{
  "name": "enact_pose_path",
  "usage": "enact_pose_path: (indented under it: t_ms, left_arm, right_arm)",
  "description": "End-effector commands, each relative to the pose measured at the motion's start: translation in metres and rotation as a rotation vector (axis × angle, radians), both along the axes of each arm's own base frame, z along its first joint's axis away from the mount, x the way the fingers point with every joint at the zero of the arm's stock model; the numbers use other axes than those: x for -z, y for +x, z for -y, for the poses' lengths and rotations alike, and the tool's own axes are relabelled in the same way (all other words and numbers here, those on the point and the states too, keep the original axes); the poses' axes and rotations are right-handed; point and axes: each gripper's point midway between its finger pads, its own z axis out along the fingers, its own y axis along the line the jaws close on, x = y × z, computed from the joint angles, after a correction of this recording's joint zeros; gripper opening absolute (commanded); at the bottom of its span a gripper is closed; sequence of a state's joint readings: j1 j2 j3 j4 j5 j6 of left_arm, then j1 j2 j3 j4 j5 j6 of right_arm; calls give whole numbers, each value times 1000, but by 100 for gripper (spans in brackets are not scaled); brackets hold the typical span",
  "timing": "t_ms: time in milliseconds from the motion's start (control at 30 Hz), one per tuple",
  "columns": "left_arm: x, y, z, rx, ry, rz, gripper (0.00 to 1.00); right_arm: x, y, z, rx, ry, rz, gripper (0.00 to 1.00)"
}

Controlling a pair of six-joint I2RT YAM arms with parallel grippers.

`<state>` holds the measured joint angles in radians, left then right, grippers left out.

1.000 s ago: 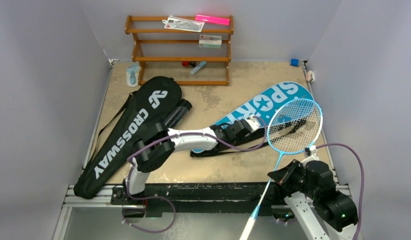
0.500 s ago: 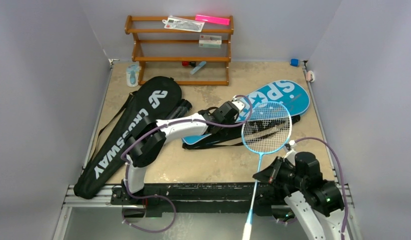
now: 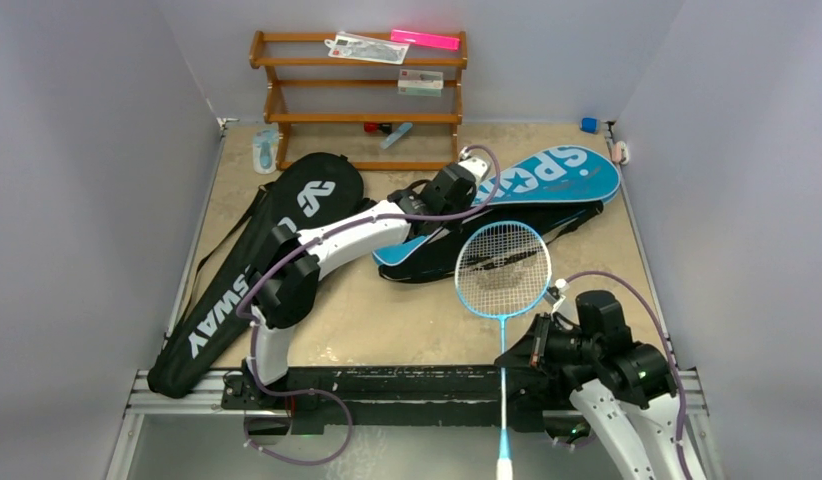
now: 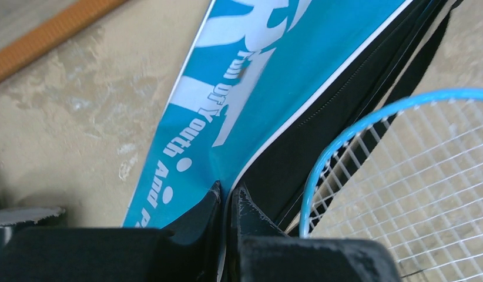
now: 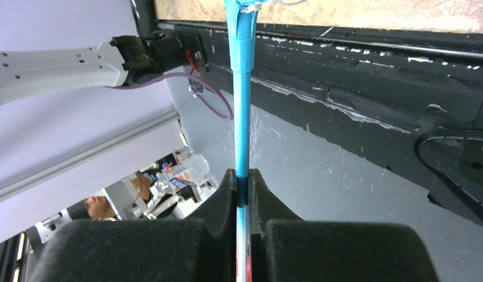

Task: Pack up the badminton gear
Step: Place the racket in the racket bag.

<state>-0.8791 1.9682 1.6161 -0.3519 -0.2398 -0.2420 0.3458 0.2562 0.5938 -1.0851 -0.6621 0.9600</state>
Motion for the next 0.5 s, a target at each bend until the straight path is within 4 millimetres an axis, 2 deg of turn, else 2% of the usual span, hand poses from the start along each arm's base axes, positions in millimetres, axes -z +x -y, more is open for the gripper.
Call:
enact_pose_path:
  t_ms: [0, 100, 233, 467]
  left_arm:
    - [-55, 17, 18, -1, -105, 96, 0]
    - [-66, 8, 21, 39, -144, 84, 0]
    - [-69, -3, 12, 44, -147, 70, 0]
    - [-67, -36, 4, 107, -214, 7, 0]
  right_arm:
    - [-15, -8, -2, -44, 25, 6, 0]
    - [-13, 4, -10, -13, 79, 5, 0]
    - [-25, 32, -25, 53, 213, 52, 0]
    - [-40, 72, -30, 163, 230, 91, 0]
